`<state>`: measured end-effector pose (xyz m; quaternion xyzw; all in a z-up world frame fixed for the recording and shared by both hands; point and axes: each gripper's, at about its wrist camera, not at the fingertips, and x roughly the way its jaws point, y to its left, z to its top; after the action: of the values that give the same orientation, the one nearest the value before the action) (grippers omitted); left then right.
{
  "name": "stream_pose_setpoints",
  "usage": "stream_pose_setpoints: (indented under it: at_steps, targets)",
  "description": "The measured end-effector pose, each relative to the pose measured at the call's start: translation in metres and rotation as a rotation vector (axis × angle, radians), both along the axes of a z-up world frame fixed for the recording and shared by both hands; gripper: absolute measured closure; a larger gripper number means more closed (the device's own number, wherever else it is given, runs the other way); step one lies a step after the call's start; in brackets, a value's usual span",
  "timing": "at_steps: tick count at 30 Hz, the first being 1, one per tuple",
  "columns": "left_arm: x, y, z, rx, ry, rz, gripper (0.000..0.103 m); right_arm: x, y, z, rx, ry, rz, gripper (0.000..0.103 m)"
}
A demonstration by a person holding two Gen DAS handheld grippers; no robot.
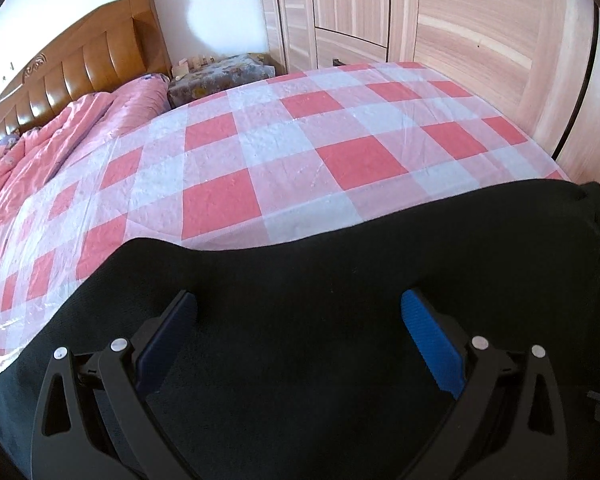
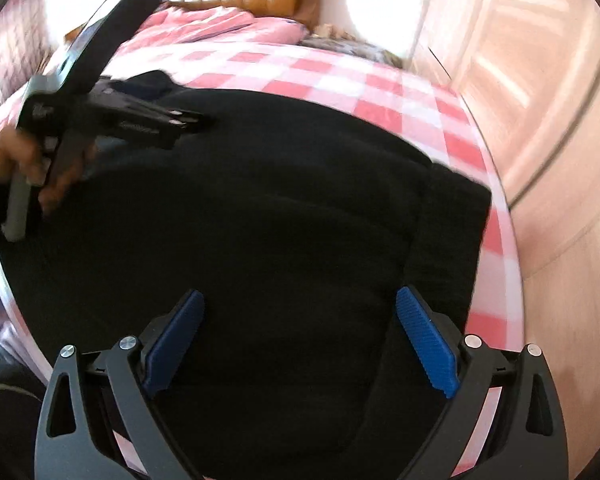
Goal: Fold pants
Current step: 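Smooth the folded pants with both open tools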
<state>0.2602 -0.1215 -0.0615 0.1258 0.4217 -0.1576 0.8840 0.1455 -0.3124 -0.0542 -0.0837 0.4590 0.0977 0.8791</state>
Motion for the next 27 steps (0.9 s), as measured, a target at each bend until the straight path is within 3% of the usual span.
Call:
stream_pose_setpoints:
  at_steps: [4, 6, 8, 10, 13, 17, 19, 24, 27]
  targets:
    - [-0.016, 0.005, 0.016, 0.052, -0.059, -0.005, 0.002, -0.001, 0.000, 0.001, -0.008, -0.005, -0.037, 0.010]
    - [-0.033, 0.023, 0.034, 0.016, -0.111, -0.017, 0.002, 0.000, 0.008, 0.006, -0.047, -0.003, -0.076, 0.009]
    - [-0.052, 0.061, 0.052, -0.044, -0.136, -0.009, 0.002, -0.003, 0.023, 0.019, -0.066, -0.042, -0.091, 0.009]
    - [-0.069, 0.119, 0.063, -0.089, -0.152, 0.056, 0.002, -0.002, 0.045, 0.032, -0.003, -0.079, -0.041, 0.008]
    - [-0.079, 0.199, 0.064, -0.083, -0.139, 0.202, 0.002, 0.006, 0.115, 0.043, 0.063, -0.099, 0.138, 0.008]
    - [-0.088, 0.316, 0.042, -0.041, -0.063, 0.451, 0.002, 0.023, 0.217, 0.037, 0.094, -0.089, 0.317, 0.008]
    - [-0.096, 0.358, 0.033, -0.043, -0.037, 0.517, 0.002, 0.032, 0.277, 0.031, 0.118, -0.078, 0.418, 0.008]
    - [-0.114, 0.432, 0.017, -0.027, -0.013, 0.648, 0.002, 0.044, 0.380, 0.015, 0.132, -0.005, 0.539, 0.008]
    - [-0.120, 0.454, 0.001, -0.030, 0.022, 0.676, 0.002, 0.042, 0.424, -0.003, 0.051, 0.046, 0.568, 0.008]
